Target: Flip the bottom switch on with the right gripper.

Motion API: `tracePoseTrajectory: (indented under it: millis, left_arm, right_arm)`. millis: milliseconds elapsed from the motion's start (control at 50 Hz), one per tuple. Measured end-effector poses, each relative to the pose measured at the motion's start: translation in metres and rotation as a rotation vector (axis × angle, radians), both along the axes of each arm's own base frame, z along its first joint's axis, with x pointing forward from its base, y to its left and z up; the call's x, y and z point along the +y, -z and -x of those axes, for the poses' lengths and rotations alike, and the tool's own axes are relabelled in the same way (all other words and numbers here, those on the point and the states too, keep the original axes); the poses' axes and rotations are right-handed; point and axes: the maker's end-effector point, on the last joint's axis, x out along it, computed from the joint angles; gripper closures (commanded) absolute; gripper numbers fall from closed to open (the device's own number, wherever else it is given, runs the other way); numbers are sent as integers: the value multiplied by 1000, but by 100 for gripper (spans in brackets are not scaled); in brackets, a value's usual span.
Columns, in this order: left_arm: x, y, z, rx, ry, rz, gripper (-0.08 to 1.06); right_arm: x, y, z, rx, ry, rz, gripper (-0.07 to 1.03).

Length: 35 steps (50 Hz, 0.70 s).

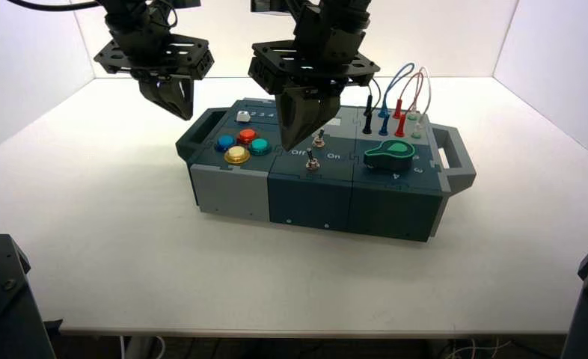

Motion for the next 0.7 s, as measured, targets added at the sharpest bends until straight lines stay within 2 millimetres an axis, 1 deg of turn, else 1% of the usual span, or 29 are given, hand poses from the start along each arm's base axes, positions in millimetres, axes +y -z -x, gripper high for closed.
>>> tracePoseTrajectory:
  millis: [80, 200, 380, 500, 700]
  left_arm:
    - [-4, -3, -3, -11, 4, 6, 101]
    - [-14, -8, -5, -23, 30, 14, 101]
    - [-30, -10, -1, -26, 72, 19, 101]
    - [-32, -5, 0, -14, 80, 14, 101]
    - [-30, 12, 4, 36, 77, -5, 101]
  right_arm:
    - [0, 1, 0, 1, 0, 1, 98]
    - [-1, 4, 0, 5, 4, 6, 98]
    - [-1, 7, 0, 9, 3, 11, 98]
    - [-1, 7, 0, 10, 2, 12, 98]
    - [0, 6, -2, 6, 3, 10, 98]
